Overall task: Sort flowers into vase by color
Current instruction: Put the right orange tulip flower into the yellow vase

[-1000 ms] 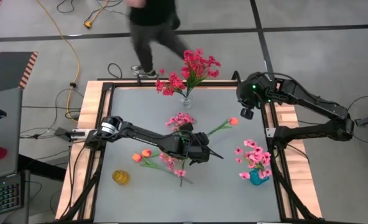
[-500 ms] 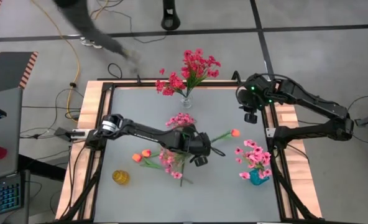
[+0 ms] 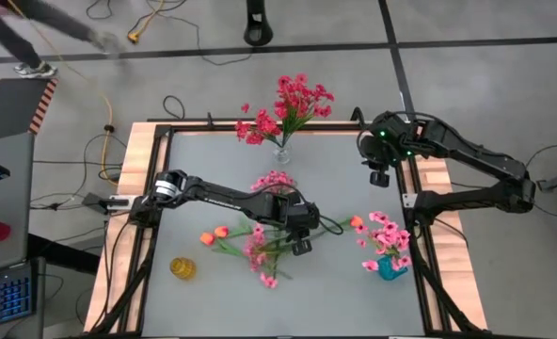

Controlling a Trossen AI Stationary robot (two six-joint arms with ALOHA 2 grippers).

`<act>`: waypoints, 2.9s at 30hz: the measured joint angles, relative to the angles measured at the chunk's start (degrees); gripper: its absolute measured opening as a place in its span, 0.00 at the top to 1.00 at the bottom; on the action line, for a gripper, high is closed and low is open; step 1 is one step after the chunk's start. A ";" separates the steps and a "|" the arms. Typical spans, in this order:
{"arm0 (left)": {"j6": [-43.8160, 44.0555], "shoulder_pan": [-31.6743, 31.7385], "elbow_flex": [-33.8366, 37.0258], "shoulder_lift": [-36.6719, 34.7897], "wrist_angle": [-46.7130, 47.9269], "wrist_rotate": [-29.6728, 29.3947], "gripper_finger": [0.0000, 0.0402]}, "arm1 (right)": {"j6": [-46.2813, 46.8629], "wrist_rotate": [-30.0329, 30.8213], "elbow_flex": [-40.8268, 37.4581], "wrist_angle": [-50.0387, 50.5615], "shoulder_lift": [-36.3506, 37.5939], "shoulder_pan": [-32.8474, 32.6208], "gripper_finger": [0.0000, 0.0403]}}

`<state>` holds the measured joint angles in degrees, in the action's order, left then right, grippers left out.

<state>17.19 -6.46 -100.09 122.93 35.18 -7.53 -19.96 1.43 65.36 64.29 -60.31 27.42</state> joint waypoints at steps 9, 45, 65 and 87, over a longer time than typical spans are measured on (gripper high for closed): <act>-2.34 -0.19 1.17 0.02 0.74 0.74 0.69 | 0.03 0.04 0.00 0.00 0.00 0.00 0.71; -1.42 0.48 6.32 5.82 -23.03 -5.01 0.71 | 0.08 0.15 0.00 -0.04 0.02 -0.02 0.71; 1.12 0.84 6.22 9.42 -26.02 -3.43 0.71 | 0.47 0.11 0.00 -0.04 0.02 -0.02 0.71; 2.71 2.12 6.12 6.32 -25.49 0.26 0.99 | 1.72 0.04 0.00 -0.04 0.02 0.13 0.71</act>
<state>19.90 -4.34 -93.97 129.25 9.69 -7.27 -18.24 1.48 65.36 64.25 -60.29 27.55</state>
